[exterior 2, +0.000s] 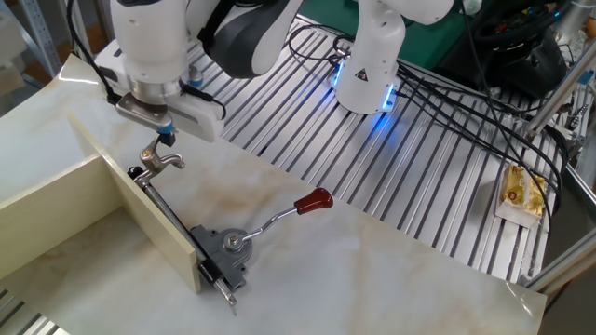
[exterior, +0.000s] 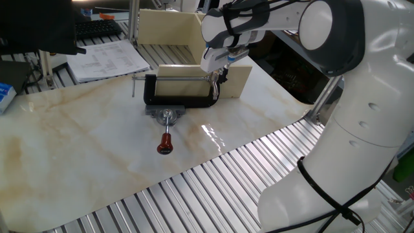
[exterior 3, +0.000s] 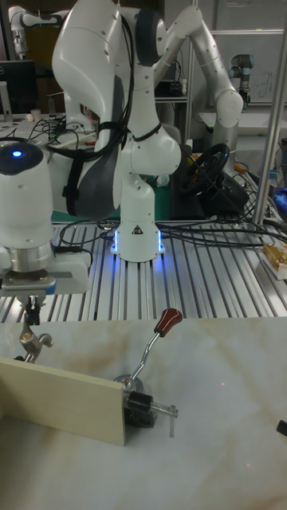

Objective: Turn on the water tap

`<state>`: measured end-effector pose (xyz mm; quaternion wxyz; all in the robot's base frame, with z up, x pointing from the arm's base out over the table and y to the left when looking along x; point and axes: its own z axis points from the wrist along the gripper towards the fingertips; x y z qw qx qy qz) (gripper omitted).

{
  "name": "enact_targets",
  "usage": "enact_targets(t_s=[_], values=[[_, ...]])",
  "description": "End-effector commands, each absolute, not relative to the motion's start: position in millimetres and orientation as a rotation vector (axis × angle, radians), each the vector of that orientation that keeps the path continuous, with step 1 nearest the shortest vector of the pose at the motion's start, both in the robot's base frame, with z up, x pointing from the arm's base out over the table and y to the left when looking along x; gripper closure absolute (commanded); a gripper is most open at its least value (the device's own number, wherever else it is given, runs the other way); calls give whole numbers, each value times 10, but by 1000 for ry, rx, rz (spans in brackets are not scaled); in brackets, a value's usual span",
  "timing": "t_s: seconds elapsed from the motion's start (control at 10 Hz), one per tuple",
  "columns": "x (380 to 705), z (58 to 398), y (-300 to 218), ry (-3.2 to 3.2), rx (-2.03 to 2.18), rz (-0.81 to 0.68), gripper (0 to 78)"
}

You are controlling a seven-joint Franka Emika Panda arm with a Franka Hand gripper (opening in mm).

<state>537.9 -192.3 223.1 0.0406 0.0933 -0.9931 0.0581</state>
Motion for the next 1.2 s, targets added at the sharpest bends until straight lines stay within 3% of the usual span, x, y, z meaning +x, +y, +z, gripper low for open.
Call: enact_targets(t_s=[0.1,1.2], values=[[5392,2257,-1974,-3047,234,177,776],[5419,2228,-2104,-3058,90,170,776]])
